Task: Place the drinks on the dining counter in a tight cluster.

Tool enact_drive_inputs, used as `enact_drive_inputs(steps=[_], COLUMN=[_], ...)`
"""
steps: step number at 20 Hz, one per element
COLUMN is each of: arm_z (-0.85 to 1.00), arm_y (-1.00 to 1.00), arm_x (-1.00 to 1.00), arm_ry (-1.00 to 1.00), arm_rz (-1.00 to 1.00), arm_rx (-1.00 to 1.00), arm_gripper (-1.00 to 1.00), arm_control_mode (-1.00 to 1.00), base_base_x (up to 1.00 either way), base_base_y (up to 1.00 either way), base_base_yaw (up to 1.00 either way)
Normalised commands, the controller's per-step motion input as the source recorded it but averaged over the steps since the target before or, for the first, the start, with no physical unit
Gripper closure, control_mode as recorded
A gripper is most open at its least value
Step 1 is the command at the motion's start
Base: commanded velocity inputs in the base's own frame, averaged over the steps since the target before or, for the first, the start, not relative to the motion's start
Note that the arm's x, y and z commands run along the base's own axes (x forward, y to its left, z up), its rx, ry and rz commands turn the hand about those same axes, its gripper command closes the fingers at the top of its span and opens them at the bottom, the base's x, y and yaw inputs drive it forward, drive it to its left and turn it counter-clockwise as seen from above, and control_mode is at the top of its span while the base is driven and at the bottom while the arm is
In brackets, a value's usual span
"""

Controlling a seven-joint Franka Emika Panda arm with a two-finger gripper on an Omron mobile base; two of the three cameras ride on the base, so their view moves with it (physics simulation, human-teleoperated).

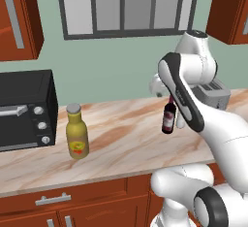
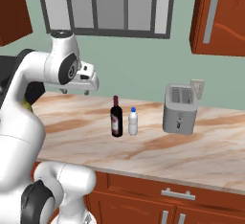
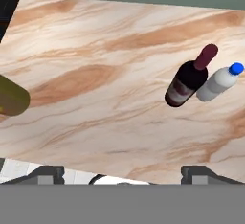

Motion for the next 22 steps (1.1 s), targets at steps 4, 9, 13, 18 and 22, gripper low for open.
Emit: enact_drive_inputs(steps=[4, 9, 13, 18, 22], arm_z=[-0.03, 0.01, 0.09, 0.19, 0.11], arm_y=[0.49, 0.69, 0.64, 0.63, 0.64], arm_x=[-0.27, -0.07, 0.0, 0.03, 0.0], arm_ry=[-0.15, 0.0, 0.05, 0.2, 0.21], arm_rz=[0.28, 0.3, 0.33, 0.28, 0.27], arm_rx=[-0.03, -0.09, -0.01, 0.0, 0.0], arm_gripper=[-1.0, -1.0, -1.0, -1.0, -1.0], arm_control_mode=[-1.0, -1.0, -1.0, -1.0, -1.0], base_base_x=[0.0, 0.0, 0.0, 0.0, 0.0], base_base_y=[0.0, 0.0, 0.0, 0.0, 0.0], base_base_yaw=[0.0, 0.0, 0.0, 0.0, 0.0])
